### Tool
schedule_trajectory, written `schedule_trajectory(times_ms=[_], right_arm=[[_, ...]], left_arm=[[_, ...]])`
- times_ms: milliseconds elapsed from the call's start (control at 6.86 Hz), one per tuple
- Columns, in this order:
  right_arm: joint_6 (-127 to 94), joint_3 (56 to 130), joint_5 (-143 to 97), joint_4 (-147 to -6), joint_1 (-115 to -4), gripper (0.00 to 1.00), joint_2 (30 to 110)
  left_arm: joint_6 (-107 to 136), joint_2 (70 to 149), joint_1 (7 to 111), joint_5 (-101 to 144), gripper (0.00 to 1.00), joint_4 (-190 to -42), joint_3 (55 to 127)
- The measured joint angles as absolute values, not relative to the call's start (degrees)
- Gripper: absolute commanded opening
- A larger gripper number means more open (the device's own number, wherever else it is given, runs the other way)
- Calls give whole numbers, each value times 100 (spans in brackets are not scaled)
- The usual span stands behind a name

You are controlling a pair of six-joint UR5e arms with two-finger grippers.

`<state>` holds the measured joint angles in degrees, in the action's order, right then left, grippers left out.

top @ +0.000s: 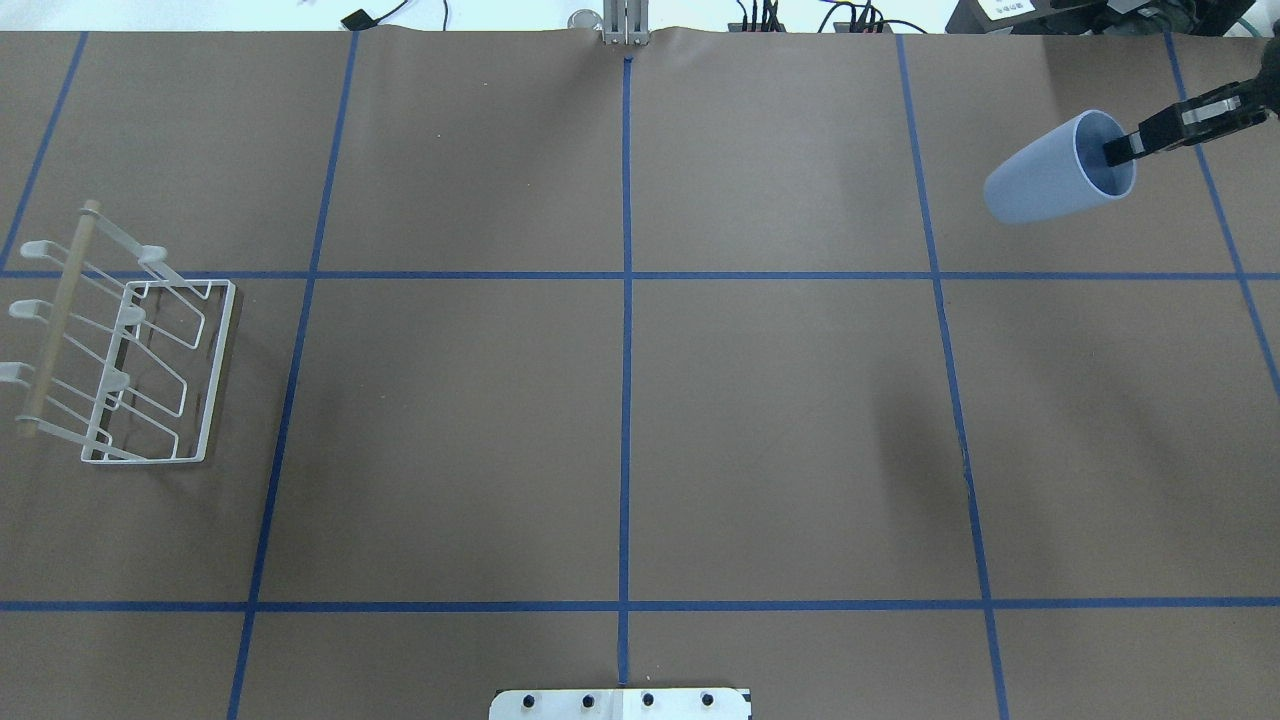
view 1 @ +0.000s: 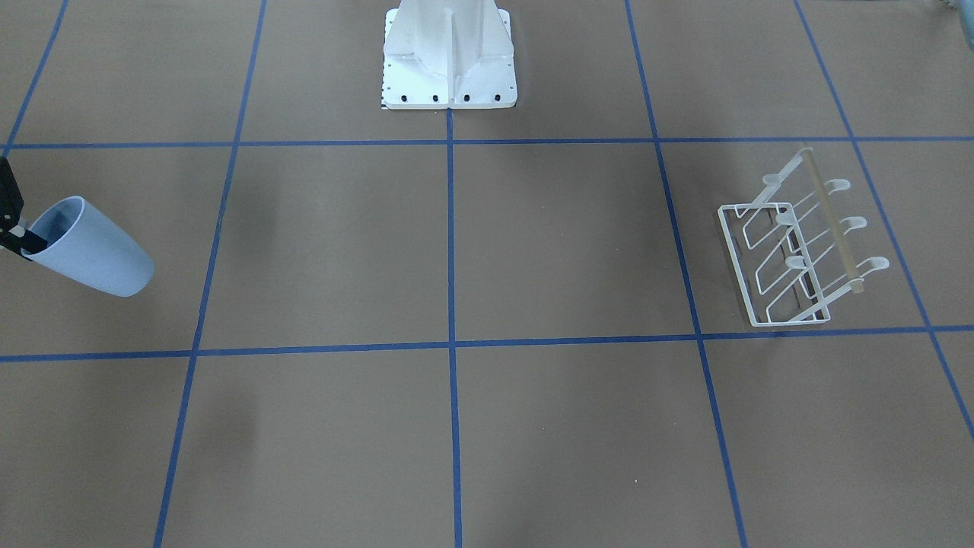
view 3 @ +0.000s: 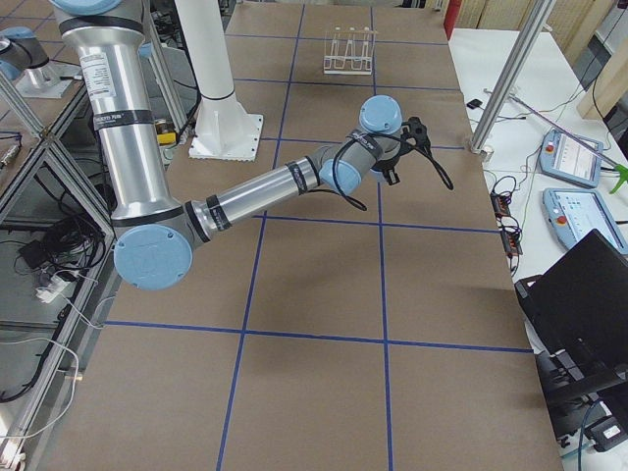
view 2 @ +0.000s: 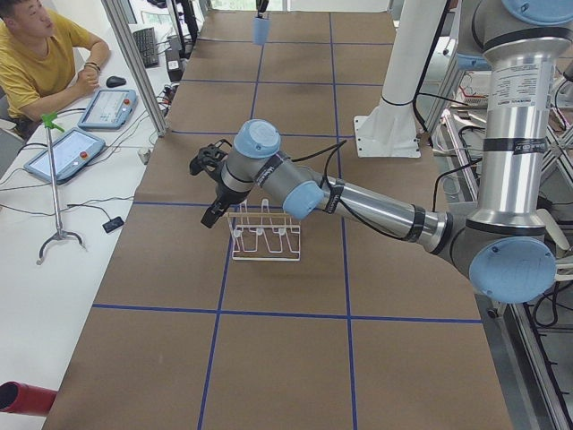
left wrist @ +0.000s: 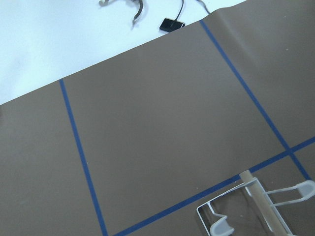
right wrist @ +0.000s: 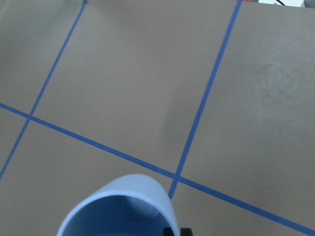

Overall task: Hang cup on cup holder
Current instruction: 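Grasp the blue cup by its base with the right gripper and lift it, then carry the cup toward the left gripper while the left gripper approaches its rim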

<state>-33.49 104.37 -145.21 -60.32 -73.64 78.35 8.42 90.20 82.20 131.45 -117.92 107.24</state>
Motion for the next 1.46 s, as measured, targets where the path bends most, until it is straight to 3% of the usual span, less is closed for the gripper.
schedule_trajectory(times_ms=[437,874,1457], right_arm=[[-5644,10426,-14583,-3841,-7257,0,7738],[-7671,10426,-14072,-1565,-6912,0,7743],[-8764,10364,-12059,754,-5362,0,7761]], left_arm=[[3012,9532,7413,13355,97,-12584,10780],[7047,10144,6575,13522,97,-14652,10776],[10292,11091,5541,13510,97,-15737,10843]])
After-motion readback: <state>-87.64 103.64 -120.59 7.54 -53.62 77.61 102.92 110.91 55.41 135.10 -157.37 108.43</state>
